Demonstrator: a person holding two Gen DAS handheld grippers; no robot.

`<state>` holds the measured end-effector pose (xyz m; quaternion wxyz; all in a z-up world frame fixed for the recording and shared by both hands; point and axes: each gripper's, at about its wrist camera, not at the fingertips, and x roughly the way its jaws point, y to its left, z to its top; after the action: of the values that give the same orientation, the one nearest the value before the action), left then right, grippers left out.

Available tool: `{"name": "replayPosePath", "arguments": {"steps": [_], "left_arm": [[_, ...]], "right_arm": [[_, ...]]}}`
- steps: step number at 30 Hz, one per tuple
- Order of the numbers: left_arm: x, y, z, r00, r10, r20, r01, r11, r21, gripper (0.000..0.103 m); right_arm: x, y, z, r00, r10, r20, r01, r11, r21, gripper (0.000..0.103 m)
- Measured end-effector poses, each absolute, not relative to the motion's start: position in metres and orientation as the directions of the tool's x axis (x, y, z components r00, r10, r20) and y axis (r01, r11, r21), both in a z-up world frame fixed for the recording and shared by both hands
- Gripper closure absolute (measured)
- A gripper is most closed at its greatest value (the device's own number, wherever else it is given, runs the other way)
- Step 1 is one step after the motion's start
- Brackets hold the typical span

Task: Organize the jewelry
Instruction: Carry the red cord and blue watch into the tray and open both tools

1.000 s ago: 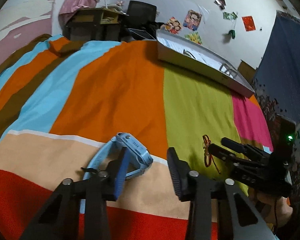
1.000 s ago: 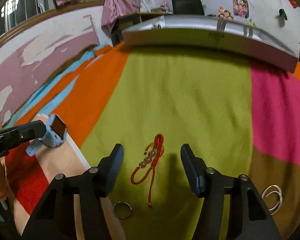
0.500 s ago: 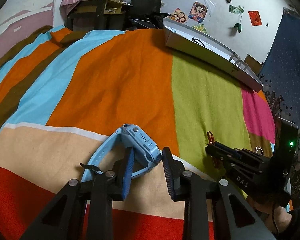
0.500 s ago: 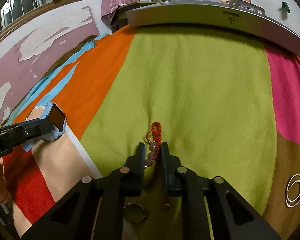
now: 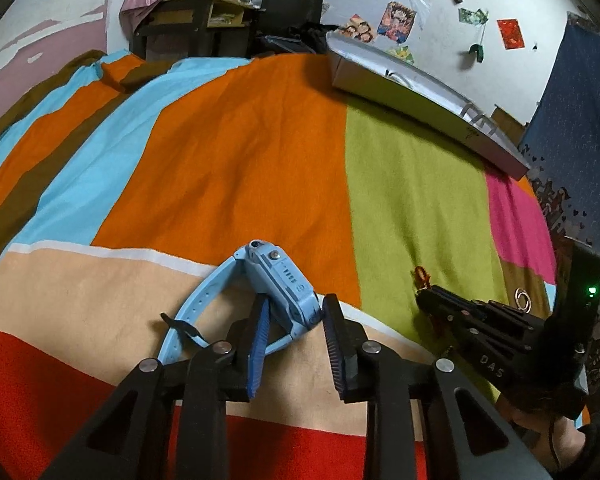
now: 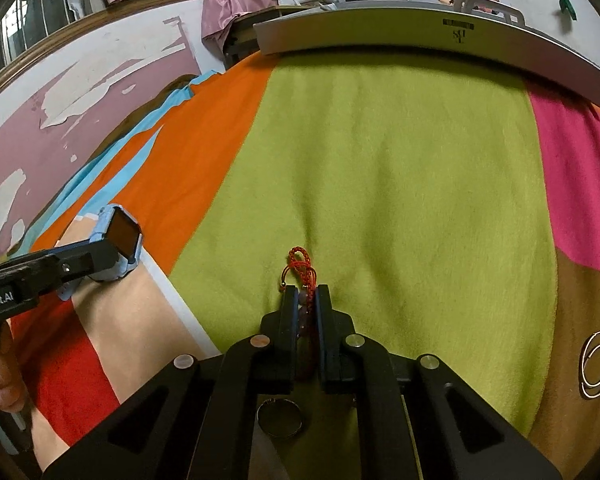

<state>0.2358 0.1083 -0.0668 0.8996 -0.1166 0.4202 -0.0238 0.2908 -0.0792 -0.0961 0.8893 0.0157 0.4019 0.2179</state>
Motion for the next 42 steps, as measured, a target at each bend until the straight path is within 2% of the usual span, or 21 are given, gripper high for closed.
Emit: {"name": "replayPosePath", "arguments": {"steps": [5,12,21,23,27,34,42], "left_arm": [[0.240,0.110,-0.072,0.637,-0.141,-0.758,-0.064,0.970,-0.235,0.074],[0.230,0.103,-0.064,0.666,-0.111,-0.738,-0.045,0.981,-0.188,0.079],[0.229,0.084,-0.024,0.714,-0.254,-0.652,0.100,0.959,-0.264,0.080],[0.243,0.077,-0.009,0.731,-0.266,-0.628,0.134,0.959,-0.249,0.081],[0.290,0.064,0.024,0.746,-0.324,-0.582,0.177,0.939,-0.295,0.081],[0.368,0.012,0.062,0.759,-0.381,-0.528,0.292,0.924,-0.247,0.081],[0.436,-0.031,0.049,0.701,-0.405,-0.587,0.328,0.914,-0.239,0.081]], "right_arm": [[0.292,-0.080,-0.098,0.579,0.397,-0.712,-0.374,0.906,0.200,0.096],[0.288,-0.085,-0.091,0.599,0.403,-0.692,-0.369,0.906,0.208,0.096],[0.290,-0.125,-0.044,0.683,0.399,-0.611,-0.331,0.916,0.227,0.096],[0.297,-0.138,-0.022,0.714,0.387,-0.583,-0.326,0.921,0.212,0.096],[0.318,-0.163,0.021,0.767,0.348,-0.539,-0.303,0.937,0.174,0.096],[0.376,-0.211,0.073,0.822,0.260,-0.507,-0.217,0.966,0.144,0.096],[0.449,-0.231,0.068,0.801,0.199,-0.565,-0.138,0.979,0.149,0.096]]}}
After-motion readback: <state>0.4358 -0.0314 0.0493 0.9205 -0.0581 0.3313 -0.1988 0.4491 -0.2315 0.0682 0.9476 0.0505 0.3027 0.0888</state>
